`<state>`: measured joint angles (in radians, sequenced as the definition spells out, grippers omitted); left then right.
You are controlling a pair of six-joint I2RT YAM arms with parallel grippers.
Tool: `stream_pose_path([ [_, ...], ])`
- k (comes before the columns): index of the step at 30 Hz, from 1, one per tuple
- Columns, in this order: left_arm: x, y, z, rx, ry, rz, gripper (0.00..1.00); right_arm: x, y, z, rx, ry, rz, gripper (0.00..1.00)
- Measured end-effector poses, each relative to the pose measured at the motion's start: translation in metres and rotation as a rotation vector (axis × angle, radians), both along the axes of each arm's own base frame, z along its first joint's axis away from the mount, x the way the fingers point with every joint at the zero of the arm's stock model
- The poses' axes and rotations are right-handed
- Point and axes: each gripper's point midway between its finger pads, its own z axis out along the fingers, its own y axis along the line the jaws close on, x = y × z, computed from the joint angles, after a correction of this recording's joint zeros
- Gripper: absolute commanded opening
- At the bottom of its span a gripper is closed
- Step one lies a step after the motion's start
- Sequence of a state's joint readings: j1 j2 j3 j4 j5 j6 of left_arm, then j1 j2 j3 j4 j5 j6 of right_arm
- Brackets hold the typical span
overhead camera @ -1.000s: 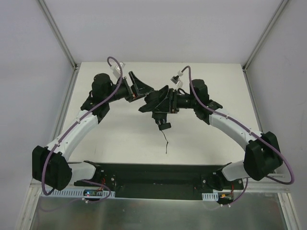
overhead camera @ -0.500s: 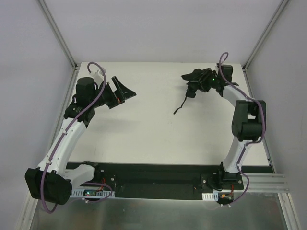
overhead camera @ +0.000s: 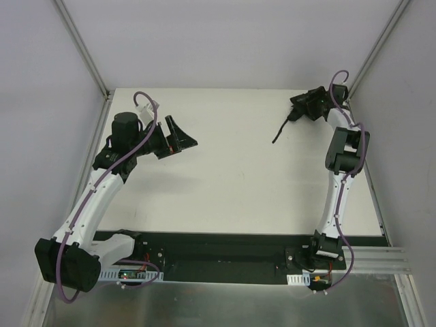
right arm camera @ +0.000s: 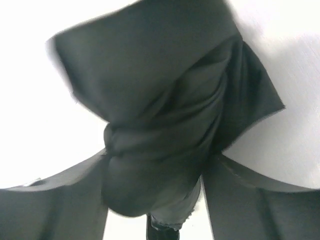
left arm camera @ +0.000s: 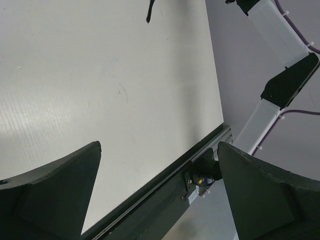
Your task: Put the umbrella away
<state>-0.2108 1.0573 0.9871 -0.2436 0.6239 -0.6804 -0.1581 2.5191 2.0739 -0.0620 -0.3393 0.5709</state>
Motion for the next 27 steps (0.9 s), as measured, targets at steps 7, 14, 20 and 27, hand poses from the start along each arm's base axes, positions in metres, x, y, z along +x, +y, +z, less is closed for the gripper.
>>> stream_pose_path([
  [7,0.006,-0.005,0.004,-0.006,0.009,-0.028,0.96,-0.024,-0.013,0.007,-0.055,0.102,-0.017,0.96],
  [14,0.003,-0.008,0.010,-0.031,0.021,-0.045,0.94,-0.141,-0.060,0.071,-0.215,0.262,-0.059,0.96],
  [20,-0.001,-0.010,0.015,-0.072,0.061,-0.034,0.94,-0.276,-0.029,0.143,-0.309,0.192,-0.020,0.96],
  [27,-0.026,-0.004,0.061,-0.136,-0.046,-0.008,0.99,-0.380,0.051,0.212,-0.430,-0.035,0.223,0.96],
])
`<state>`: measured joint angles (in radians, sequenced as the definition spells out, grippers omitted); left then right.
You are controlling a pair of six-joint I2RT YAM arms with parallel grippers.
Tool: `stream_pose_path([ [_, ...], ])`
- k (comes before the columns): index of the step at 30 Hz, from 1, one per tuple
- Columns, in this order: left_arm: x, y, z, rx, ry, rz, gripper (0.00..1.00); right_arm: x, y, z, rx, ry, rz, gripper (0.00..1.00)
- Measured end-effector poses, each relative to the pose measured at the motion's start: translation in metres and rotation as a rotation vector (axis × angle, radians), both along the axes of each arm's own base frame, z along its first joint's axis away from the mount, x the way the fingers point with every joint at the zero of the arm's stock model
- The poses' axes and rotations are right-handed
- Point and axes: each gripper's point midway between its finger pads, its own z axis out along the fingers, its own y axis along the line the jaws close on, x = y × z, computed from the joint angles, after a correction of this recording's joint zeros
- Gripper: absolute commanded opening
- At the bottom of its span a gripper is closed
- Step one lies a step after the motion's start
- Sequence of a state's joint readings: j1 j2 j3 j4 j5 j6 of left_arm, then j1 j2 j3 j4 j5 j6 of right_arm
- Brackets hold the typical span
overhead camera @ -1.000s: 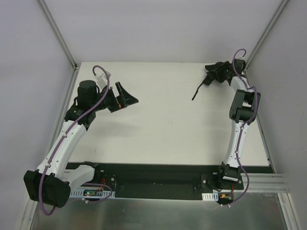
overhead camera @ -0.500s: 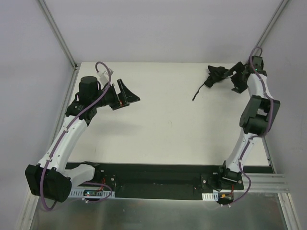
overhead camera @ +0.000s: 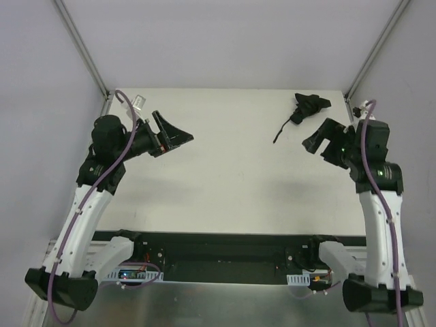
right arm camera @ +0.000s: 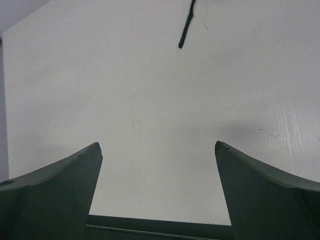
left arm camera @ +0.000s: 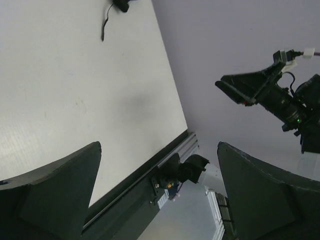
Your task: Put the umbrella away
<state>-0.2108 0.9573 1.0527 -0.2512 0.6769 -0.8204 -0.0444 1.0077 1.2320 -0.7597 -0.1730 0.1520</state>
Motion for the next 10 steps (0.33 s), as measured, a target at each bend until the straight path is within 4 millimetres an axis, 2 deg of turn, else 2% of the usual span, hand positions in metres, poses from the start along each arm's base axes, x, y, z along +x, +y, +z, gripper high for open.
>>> stream_pose_path([
  [2,-0.009,0.003,0.020,-0.014,-0.069,0.011,0.99,-0.023,0.011,0.025,-0.006,-0.079,0.051,0.96],
  [8,-0.033,0.017,0.093,-0.055,-0.299,0.078,0.99,-0.083,0.019,0.118,-0.018,-0.367,0.108,0.96],
  [10,-0.039,0.020,0.110,-0.066,-0.351,0.093,0.99,-0.099,0.022,0.131,-0.022,-0.427,0.128,0.96],
])
